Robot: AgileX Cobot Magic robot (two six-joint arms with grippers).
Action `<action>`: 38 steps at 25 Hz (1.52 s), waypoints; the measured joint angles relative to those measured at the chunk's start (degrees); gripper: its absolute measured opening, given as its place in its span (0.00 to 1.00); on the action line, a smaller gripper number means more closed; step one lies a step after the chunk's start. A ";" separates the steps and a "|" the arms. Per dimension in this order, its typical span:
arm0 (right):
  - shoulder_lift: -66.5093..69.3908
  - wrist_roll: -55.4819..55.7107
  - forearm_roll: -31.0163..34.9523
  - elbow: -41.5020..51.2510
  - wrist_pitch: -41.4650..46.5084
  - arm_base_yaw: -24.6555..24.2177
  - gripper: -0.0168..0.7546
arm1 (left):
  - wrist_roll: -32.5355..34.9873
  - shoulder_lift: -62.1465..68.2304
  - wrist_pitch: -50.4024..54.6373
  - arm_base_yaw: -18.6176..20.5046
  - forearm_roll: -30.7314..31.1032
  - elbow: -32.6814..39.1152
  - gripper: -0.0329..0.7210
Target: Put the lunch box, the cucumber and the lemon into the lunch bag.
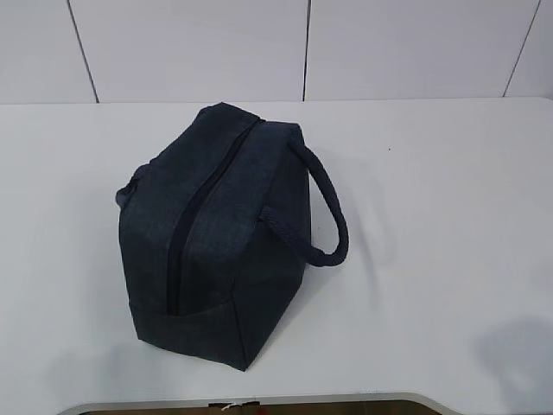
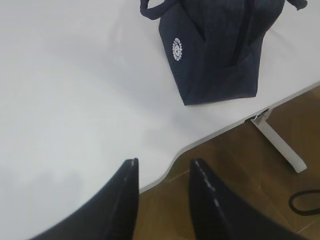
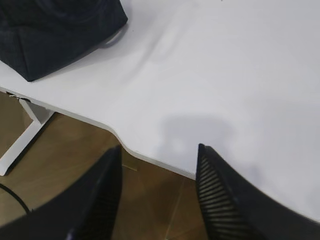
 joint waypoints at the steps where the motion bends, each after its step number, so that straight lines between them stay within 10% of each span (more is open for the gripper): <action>1: 0.00 0.00 0.00 0.00 0.00 0.00 0.53 | 0.00 0.00 0.00 0.00 0.24 0.00 0.36; 13: 0.00 0.00 -7.26 0.00 -0.10 -1.00 0.53 | 0.00 0.00 0.00 4.60 2.31 0.00 0.36; 25: 0.00 1.57 -7.23 0.00 -0.10 -16.08 0.53 | 0.00 0.00 0.00 9.32 2.12 0.00 0.36; 38: 0.00 1.80 -5.59 0.00 -0.10 -17.07 0.53 | 0.00 0.00 0.00 10.78 1.23 0.00 0.36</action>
